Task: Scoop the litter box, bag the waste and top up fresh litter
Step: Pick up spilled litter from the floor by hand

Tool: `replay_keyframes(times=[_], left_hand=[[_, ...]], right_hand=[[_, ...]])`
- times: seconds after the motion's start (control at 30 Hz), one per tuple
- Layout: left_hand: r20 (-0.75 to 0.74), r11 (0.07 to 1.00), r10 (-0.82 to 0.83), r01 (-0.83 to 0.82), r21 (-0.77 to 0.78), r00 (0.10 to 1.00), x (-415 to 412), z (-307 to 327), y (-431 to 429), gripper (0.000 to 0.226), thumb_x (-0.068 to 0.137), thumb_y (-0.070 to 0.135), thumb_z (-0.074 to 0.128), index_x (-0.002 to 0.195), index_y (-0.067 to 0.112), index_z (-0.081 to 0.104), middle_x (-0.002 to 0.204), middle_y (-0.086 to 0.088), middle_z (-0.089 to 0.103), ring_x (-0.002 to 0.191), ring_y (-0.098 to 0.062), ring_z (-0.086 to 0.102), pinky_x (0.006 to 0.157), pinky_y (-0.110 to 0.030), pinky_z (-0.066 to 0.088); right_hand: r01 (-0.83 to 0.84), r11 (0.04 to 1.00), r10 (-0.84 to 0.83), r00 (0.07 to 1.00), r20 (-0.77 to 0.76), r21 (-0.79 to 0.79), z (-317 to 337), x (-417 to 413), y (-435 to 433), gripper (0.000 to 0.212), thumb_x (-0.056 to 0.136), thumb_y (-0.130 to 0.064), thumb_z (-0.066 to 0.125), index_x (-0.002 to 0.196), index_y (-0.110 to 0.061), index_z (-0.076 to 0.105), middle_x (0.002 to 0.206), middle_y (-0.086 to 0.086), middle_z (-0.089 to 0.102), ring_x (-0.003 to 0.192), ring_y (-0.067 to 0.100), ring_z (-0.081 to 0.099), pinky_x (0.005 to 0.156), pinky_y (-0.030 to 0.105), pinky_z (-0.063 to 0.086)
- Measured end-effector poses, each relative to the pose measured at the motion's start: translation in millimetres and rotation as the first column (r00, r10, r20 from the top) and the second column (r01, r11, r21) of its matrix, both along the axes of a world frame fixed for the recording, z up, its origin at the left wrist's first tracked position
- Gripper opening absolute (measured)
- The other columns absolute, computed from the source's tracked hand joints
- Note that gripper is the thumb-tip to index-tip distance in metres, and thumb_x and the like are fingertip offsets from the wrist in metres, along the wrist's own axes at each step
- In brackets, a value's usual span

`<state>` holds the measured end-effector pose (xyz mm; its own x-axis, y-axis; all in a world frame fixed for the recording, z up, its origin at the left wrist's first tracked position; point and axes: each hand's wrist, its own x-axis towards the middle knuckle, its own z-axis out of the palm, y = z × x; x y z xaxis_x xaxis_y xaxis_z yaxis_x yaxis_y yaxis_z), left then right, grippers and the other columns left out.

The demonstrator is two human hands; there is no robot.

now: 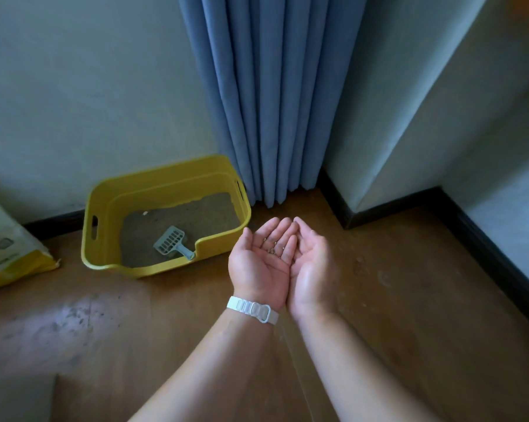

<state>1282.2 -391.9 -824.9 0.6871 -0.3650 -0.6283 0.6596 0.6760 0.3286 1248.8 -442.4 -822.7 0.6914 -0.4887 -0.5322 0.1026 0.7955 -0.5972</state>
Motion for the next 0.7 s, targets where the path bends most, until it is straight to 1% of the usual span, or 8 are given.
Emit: replay_keyframes(times=[0.1, 0.2, 0.3, 0.4, 0.47, 0.57, 0.7], left_hand=[[-0.015, 1.0, -0.003, 0.003, 0.001, 1.0, -7, 42, -4, 0.05, 0.104, 0.035, 0.033, 0.11, -0.006, 0.061, 0.099, -0.023, 0.073, 0.086, -0.032, 0.074, 0.08, -0.036, 0.054], [-0.026, 0.999, -0.016, 0.017, 0.038, 1.0, -18, 103, -4, 0.05, 0.104, 0.034, 0.033, 0.109, -0.006, 0.061, 0.097, -0.023, 0.073, 0.086, -0.032, 0.074, 0.079, -0.036, 0.054], [-0.034, 0.995, -0.036, 0.039, 0.087, 0.999, -28, 175, -2, 0.049, 0.104, 0.034, 0.033, 0.11, -0.006, 0.061, 0.098, -0.023, 0.073, 0.091, -0.032, 0.071, 0.081, -0.036, 0.053], [-0.036, 0.995, -0.054, 0.057, 0.088, 0.998, -34, 254, -4, 0.049, 0.104, 0.033, 0.034, 0.111, -0.007, 0.061, 0.099, -0.023, 0.073, 0.095, -0.033, 0.069, 0.084, -0.037, 0.053], [-0.028, 0.994, -0.066, 0.068, 0.083, 0.997, -38, 306, -8, 0.049, 0.104, 0.033, 0.034, 0.111, -0.007, 0.061, 0.099, -0.023, 0.073, 0.098, -0.034, 0.068, 0.088, -0.037, 0.052], [-0.006, 0.993, -0.093, 0.093, 0.075, 0.996, -47, 392, -18, 0.048, 0.104, 0.033, 0.033, 0.11, -0.007, 0.06, 0.098, -0.023, 0.073, 0.098, -0.033, 0.068, 0.09, -0.037, 0.051], [0.02, 0.992, -0.117, 0.116, 0.047, 0.993, -62, 496, -35, 0.048, 0.104, 0.033, 0.034, 0.108, -0.006, 0.062, 0.1, -0.023, 0.073, 0.09, -0.032, 0.073, 0.085, -0.037, 0.053]], right_hand=[[0.02, 0.999, -0.02, 1.0, -0.012, 0.027, 43, -8, -2, 0.027, 0.098, -0.024, 0.046, 0.091, -0.017, 0.071, 0.085, -0.006, 0.076, 0.09, 0.005, 0.07, 0.091, 0.025, 0.05], [0.032, 0.997, -0.029, 0.999, -0.044, 0.074, 99, -18, 0, 0.025, 0.097, -0.024, 0.048, 0.095, -0.015, 0.071, 0.091, -0.003, 0.076, 0.095, 0.01, 0.07, 0.092, 0.027, 0.051], [0.044, 0.99, -0.034, 0.997, -0.071, 0.138, 169, -28, 3, 0.023, 0.097, -0.025, 0.051, 0.097, -0.014, 0.071, 0.096, 0.001, 0.075, 0.096, 0.012, 0.07, 0.092, 0.029, 0.051], [0.054, 0.986, -0.042, 0.996, -0.079, 0.158, 250, -35, 1, 0.028, 0.095, -0.027, 0.055, 0.11, -0.007, 0.069, 0.108, 0.009, 0.073, 0.103, 0.019, 0.069, 0.101, 0.034, 0.048], [0.08, 0.983, -0.065, 0.994, -0.09, 0.165, 300, -39, -2, 0.033, 0.093, -0.027, 0.059, 0.115, -0.004, 0.068, 0.11, 0.011, 0.072, 0.104, 0.023, 0.069, 0.104, 0.037, 0.047], [0.118, 0.977, -0.103, 0.99, -0.094, 0.176, 387, -48, -10, 0.032, 0.092, -0.025, 0.061, 0.113, -0.002, 0.068, 0.109, 0.014, 0.073, 0.103, 0.026, 0.07, 0.104, 0.039, 0.046], [0.141, 0.981, -0.13, 0.988, -0.086, 0.135, 497, -68, -28, 0.027, 0.091, -0.023, 0.063, 0.106, -0.002, 0.072, 0.1, 0.013, 0.075, 0.095, 0.026, 0.072, 0.1, 0.039, 0.05]])
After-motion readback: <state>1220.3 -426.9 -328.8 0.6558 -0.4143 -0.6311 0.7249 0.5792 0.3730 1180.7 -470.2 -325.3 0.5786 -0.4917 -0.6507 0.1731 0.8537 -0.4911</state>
